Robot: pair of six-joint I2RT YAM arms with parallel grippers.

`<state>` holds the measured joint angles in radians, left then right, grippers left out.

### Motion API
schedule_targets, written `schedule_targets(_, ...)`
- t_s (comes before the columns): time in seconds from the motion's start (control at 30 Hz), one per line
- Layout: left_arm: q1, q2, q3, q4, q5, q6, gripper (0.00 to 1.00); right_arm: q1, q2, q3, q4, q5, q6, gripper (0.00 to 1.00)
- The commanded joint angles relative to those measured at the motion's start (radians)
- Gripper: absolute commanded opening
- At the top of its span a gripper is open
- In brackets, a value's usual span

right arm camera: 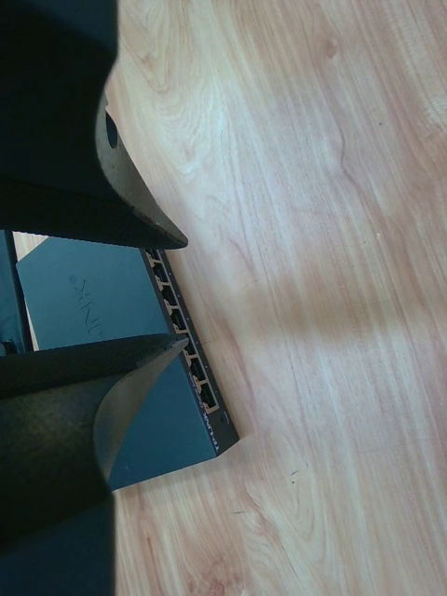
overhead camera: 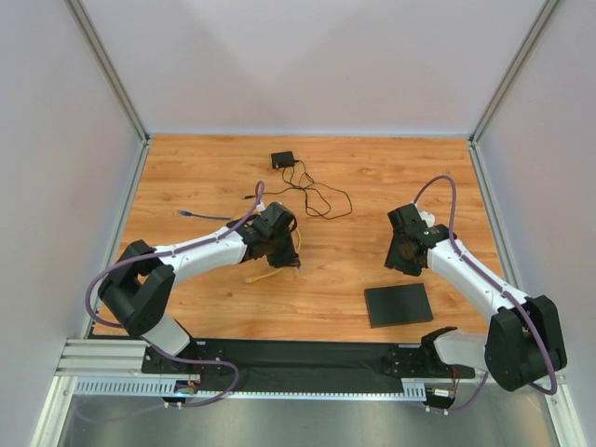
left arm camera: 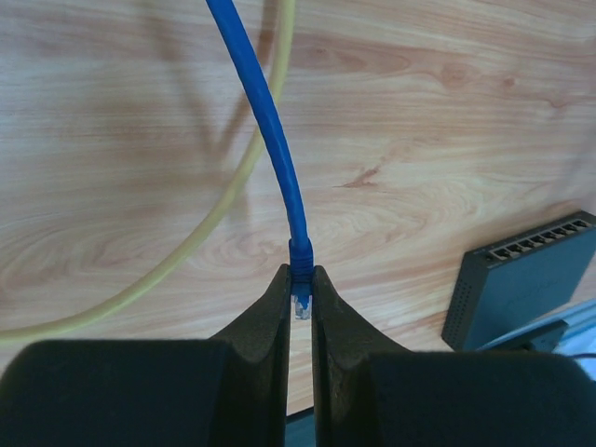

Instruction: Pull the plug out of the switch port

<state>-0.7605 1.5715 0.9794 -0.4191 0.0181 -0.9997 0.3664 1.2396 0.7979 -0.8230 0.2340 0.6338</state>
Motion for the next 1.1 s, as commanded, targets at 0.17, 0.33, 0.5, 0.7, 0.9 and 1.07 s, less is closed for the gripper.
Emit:
schedule_targets(0.17, -0.007, -0.027, -0.093, 0.301, 0.12, -0.062, 0.2, 0.008, -0.022, -0.005, 0.016, 0.011, 0.0, 0.44)
schedule_targets(0.33, -0.007, -0.06, -0.148, 0.284, 0.099, -0.07, 0.41, 0.008, -0.038, -0.006, 0.002, 0.025, -0.009, 0.44)
schedule_targets(0.5, -0.007, -0.106, -0.159, 0.264, 0.103, -0.042, 0.52, 0.008, -0.039, -0.002, -0.001, 0.018, -0.009, 0.44)
schedule_targets(0.7, -0.007, -0.212, -0.157, 0.253, 0.108, 0.018, 0.56, 0.009, -0.04, 0.012, -0.004, 0.004, -0.02, 0.44)
schedule_targets(0.9, -0.002, -0.33, -0.225, 0.362, 0.186, 0.061, 0.61, 0.006, -0.08, 0.012, 0.027, -0.059, -0.083, 0.46)
schedule_targets(1.07, 0.055, -0.5, -0.372, 0.49, 0.253, 0.047, 0.64, 0.008, -0.123, 0.012, 0.062, -0.113, -0.118, 0.47)
